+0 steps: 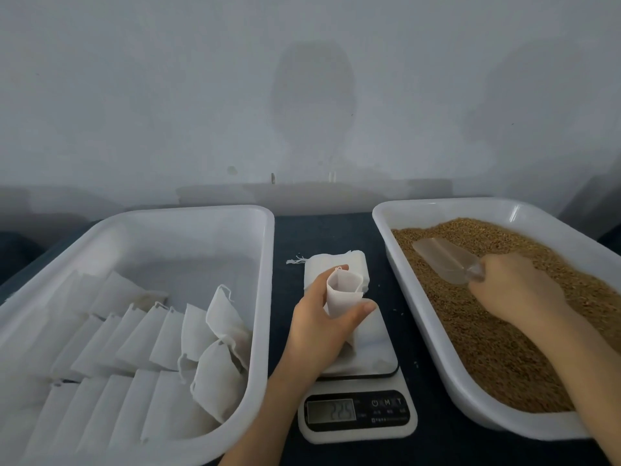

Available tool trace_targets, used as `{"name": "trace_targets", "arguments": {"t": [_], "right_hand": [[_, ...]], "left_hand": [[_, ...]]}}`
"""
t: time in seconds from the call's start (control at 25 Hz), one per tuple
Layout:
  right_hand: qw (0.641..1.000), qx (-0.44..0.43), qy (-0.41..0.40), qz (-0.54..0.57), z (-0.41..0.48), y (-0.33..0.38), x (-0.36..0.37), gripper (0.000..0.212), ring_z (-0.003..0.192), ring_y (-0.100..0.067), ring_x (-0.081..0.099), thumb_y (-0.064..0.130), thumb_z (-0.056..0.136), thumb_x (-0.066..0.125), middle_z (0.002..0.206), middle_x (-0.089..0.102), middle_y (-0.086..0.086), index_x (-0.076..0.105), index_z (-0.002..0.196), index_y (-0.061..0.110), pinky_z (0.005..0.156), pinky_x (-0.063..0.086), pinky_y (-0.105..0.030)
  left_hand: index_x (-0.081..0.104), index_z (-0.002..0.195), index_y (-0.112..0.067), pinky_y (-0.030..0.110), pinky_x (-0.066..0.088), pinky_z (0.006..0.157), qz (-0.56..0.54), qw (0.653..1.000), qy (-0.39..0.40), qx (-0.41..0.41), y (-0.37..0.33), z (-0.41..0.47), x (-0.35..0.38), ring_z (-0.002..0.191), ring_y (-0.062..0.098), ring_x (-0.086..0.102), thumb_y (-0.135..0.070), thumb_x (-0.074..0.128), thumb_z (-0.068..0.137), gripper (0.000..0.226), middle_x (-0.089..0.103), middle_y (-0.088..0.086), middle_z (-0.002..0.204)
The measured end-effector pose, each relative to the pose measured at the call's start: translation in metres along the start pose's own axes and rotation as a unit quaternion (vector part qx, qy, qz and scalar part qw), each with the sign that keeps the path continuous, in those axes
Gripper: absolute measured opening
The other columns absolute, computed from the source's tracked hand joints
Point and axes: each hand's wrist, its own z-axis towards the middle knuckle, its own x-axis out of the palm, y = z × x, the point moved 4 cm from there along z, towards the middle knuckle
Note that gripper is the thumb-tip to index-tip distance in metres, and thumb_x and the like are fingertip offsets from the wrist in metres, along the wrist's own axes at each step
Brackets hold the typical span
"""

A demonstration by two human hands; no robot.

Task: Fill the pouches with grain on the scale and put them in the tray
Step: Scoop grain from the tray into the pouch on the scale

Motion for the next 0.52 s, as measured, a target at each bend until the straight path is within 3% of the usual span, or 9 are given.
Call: {"name": "trace_targets", "arguments": {"t": [0.12,0.28,0.52], "right_hand": [[0.999,-0.02,0.021,0.028,0.001,0.006,0.007,0.022,0.069,-0.022,0.06,0.024,0.094,0.049,0.083,0.057,-0.007,0.061,0.102,0.007,0.065,0.055,-0.038],[0.998,-0.031,0.044,0.023,0.0,0.01,0.012,0.022,0.067,-0.02,0.06,0.021,0.096,0.045,0.08,0.058,-0.006,0.061,0.099,0.006,0.058,0.051,-0.03],[0.998,-0.032,0.047,-0.014,-0.002,0.013,0.012,0.021,0.074,-0.019,0.06,0.022,0.097,0.043,0.086,0.057,-0.003,0.061,0.102,0.013,0.068,0.055,-0.034]], "left_hand": [[0.046,0.114,-0.052,0.006,0.047,0.073,0.001,1.0,0.001,-0.004,0.0,-0.001,0.0,0.1,-0.006,0.056,-0.043,0.076,0.075,0.051,0.057,-0.022,0.111],[0.045,0.121,-0.048,0.005,0.047,0.073,0.001,1.0,0.002,-0.008,0.0,0.0,0.0,0.103,0.0,0.057,-0.043,0.076,0.075,0.055,0.057,-0.019,0.115],[0.046,0.129,-0.042,0.011,0.05,0.082,-0.003,1.0,0.011,-0.005,0.001,0.002,0.001,0.106,0.003,0.057,-0.04,0.075,0.076,0.061,0.057,-0.017,0.12]]}}
